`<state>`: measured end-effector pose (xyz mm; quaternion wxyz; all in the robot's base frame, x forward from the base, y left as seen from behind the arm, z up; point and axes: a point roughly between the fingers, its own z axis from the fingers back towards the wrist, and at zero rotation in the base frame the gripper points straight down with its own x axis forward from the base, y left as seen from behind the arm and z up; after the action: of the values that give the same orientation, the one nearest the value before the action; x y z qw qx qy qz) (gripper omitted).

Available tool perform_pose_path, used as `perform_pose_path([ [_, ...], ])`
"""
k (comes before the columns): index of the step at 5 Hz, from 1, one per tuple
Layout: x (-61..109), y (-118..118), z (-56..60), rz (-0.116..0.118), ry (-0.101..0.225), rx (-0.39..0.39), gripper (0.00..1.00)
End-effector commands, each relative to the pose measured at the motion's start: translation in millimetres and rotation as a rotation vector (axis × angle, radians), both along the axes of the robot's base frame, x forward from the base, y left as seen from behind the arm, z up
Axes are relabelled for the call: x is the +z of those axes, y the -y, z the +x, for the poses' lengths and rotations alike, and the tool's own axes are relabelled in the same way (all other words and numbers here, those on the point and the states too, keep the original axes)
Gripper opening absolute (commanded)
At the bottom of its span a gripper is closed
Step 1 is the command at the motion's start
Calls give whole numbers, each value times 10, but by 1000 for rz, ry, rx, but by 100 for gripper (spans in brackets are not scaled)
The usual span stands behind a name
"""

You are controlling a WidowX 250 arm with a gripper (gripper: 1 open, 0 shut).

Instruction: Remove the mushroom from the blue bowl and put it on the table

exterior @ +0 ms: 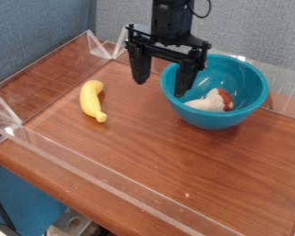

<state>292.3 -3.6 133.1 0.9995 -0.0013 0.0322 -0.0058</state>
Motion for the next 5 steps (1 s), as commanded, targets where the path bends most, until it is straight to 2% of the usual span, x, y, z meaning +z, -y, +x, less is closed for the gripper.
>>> perform_pose_path([
  [1, -60, 36, 69, -4, 1, -15, 100],
  [3, -74, 269, 537, -31, 76, -102, 100],
  [4, -76, 239, 726, -32, 96, -100, 100],
  [5, -91, 196, 856, -30, 107, -97, 100],
])
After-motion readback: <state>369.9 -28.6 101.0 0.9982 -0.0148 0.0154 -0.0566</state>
